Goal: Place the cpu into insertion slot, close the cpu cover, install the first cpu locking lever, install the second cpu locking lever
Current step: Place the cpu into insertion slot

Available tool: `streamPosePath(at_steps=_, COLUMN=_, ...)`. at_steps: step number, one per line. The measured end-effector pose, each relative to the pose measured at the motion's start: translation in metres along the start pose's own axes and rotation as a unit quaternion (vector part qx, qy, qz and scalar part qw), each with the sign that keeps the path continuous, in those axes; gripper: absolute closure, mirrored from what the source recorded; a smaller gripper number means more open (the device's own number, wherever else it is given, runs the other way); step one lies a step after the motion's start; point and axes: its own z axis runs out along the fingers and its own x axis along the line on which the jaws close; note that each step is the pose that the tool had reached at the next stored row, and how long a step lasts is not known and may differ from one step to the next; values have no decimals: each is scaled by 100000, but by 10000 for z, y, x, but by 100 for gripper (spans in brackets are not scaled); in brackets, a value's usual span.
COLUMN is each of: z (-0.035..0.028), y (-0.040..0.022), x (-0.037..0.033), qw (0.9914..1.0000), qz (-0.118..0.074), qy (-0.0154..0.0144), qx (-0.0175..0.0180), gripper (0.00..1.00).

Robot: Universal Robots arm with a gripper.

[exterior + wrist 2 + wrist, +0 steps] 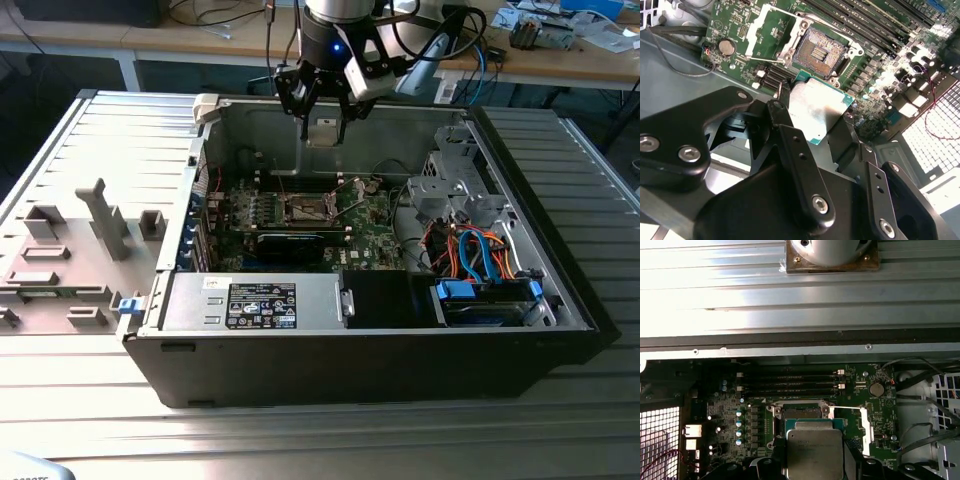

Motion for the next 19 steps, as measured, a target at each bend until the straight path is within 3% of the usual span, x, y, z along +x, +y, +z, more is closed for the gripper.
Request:
streamPosePath(at_steps=6, z=8, y=-1, x=0, qw=100000, qz=0, qy=1, qx=5, gripper=46)
streamPosePath(at_steps=8, z=69, y=-6, x=-1, qw=100000, qz=-2, qy=0, qx=2, gripper=46)
streamPosePath(at_steps=19, z=78, y=-7, x=-2, qw=100000, qz=0, qy=-2, qx=3, gripper=46)
